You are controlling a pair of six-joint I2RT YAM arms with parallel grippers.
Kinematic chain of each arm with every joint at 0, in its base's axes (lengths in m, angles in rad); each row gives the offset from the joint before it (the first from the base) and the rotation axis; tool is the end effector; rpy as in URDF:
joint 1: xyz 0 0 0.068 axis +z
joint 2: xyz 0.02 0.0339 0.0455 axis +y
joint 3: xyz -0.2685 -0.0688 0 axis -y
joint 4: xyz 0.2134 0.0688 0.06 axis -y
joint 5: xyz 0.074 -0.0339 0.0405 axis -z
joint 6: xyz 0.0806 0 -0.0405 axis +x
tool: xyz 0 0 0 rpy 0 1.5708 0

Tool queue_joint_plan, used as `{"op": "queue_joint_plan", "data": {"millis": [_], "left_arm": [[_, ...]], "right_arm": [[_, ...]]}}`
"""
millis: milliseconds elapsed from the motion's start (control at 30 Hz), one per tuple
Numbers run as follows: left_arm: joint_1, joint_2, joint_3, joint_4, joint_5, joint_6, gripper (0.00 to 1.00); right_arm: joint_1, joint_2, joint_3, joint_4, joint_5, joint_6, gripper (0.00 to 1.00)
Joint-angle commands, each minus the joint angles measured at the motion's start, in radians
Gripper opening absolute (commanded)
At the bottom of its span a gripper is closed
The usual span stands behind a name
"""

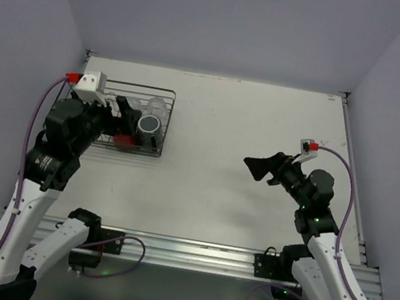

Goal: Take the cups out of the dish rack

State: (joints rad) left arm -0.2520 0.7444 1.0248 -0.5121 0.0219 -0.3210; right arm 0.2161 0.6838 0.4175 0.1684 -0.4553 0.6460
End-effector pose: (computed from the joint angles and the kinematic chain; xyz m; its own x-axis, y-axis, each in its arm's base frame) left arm 0.1559 -0.0420 0.3766 -0.2962 -0.2495 -0.9220 0.1860 0.9318 -0.3119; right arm 0.1675 0.0730 0.2705 -0.4495 0.4549 -0.7688 -0.4376 0.6382 0.6334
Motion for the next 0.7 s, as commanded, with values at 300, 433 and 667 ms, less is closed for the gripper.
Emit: {"op": "queue_joint_plan", "data": {"millis": [300, 433, 667], "left_arm": [[-0.006, 0.249, 0.047, -0.088, -0.157, -0.073, 1.0], [-0.007, 0.361, 0.072, -0.029, -0.154, -0.081, 1.0], [-0.049, 0.564, 0.115, 0.001, -0.303, -0.056, 1.0]], "right_arm": [[0.017, 0.011, -0.023, 0.062, 0.014, -0.006, 0.97], [0.025, 0.019, -0.017, 0.051, 0.017, -0.016, 0.97], [0.035, 0.039, -0.006, 0.042, 0.018, -0.026, 0.96]]}}
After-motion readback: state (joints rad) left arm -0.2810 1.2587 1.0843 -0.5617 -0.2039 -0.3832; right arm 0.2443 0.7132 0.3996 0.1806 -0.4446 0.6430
